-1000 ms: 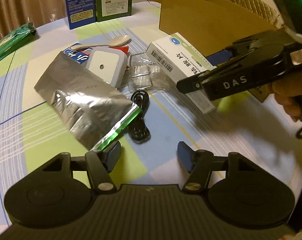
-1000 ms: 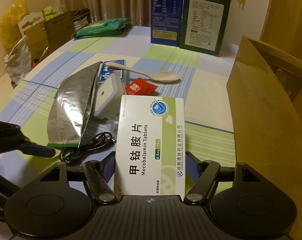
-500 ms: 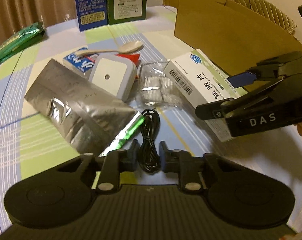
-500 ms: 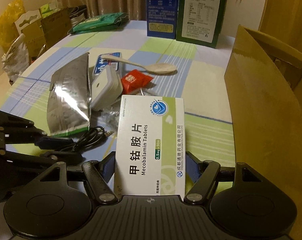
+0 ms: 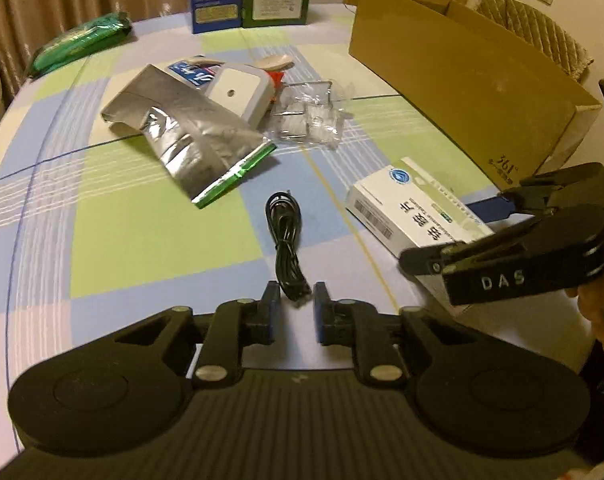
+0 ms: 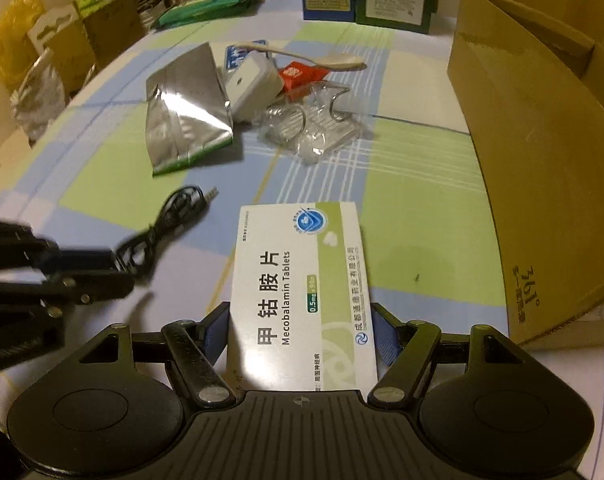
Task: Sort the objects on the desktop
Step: 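Grasp the coiled black cable with the left tool while the right tool holds the box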
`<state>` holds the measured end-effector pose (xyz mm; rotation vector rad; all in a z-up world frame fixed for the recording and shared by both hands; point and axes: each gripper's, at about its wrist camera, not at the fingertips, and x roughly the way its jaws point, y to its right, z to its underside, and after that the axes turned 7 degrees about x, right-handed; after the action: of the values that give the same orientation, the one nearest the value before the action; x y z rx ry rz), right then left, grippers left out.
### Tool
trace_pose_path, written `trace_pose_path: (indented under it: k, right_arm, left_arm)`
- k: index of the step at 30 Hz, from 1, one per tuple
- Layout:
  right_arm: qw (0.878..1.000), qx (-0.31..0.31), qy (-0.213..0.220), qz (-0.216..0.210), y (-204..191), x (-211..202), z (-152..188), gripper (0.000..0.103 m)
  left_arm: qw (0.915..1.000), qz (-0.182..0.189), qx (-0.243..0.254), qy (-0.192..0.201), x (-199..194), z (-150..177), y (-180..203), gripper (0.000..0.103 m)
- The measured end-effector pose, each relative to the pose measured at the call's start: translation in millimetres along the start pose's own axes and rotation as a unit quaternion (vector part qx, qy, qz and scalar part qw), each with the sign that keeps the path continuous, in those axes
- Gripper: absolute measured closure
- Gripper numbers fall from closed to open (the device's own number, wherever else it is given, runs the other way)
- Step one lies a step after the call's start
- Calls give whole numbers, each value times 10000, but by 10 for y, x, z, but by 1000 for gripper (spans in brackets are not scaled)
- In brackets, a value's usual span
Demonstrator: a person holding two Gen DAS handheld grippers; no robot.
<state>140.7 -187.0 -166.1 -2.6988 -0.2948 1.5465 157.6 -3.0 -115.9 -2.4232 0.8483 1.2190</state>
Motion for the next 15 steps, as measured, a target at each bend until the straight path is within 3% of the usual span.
trace_pose_path:
  k: [6, 15]
  right_arm:
    - [9997, -149, 140, 143, 21, 49, 7, 28]
    - [9992, -156, 294, 241, 67, 50, -12, 28]
  left_arm:
    - [9996, -138, 6, 227, 76, -57, -32, 76]
    - [9994, -239, 40, 236, 387, -181, -71, 76]
